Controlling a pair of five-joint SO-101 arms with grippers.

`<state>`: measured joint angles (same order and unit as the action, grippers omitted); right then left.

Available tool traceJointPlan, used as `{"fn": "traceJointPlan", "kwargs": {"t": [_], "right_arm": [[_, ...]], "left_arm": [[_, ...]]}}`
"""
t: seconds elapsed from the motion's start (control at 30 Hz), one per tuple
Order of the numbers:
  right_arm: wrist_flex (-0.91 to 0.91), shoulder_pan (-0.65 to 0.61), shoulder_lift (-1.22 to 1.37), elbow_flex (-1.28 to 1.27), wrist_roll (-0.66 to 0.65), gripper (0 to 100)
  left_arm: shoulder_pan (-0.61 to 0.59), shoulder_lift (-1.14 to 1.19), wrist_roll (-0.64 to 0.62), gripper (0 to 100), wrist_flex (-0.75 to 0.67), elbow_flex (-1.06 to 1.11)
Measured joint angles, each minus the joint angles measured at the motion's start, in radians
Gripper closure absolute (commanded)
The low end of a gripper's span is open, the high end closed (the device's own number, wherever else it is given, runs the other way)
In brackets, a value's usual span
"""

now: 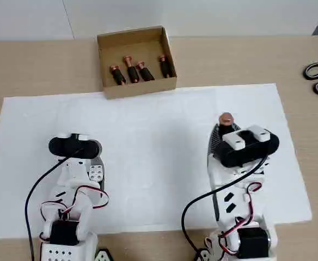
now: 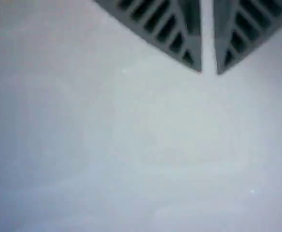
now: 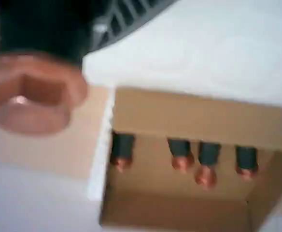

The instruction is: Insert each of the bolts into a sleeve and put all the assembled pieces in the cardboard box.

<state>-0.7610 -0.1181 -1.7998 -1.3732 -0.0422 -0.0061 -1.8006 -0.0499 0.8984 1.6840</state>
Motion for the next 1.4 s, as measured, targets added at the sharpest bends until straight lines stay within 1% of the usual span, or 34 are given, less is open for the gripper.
{"fn": "traceJointPlan", "kwargs": {"t": [0.07,0.23,0.33,0.43,0.67,0.8,0.93,1.07,1.4], "right_arm": [[-0.041,0.005,0.000,0.000,0.003,99.5],[-0.044,0.005,0.003,0.000,0.043,99.5],[-0.044,0.008,0.057,0.018,0.046,99.5],[-0.044,0.014,0.138,0.104,0.049,99.5],[-0.044,0.011,0.479,0.391,0.049,99.5],[-0.034,0.011,0.684,0.459,0.049,99.5],[0.044,0.009,0.824,0.511,0.049,99.5],[0.123,-0.060,0.973,0.594,0.049,99.5],[0.127,-0.166,1.401,0.910,0.049,99.5]], "left_arm": [[0.000,0.000,0.000,99,0.000,0.000],[0.000,0.000,0.000,99,0.000,0.000],[0.000,0.000,0.000,99,0.000,0.000],[0.000,0.000,0.000,99,0.000,0.000],[0.000,0.000,0.000,99,0.000,0.000],[0.000,0.000,0.000,99,0.000,0.000],[0.000,0.000,0.000,99,0.000,0.000],[0.000,0.000,0.000,99,0.000,0.000],[0.000,0.000,0.000,99,0.000,0.000]]}}
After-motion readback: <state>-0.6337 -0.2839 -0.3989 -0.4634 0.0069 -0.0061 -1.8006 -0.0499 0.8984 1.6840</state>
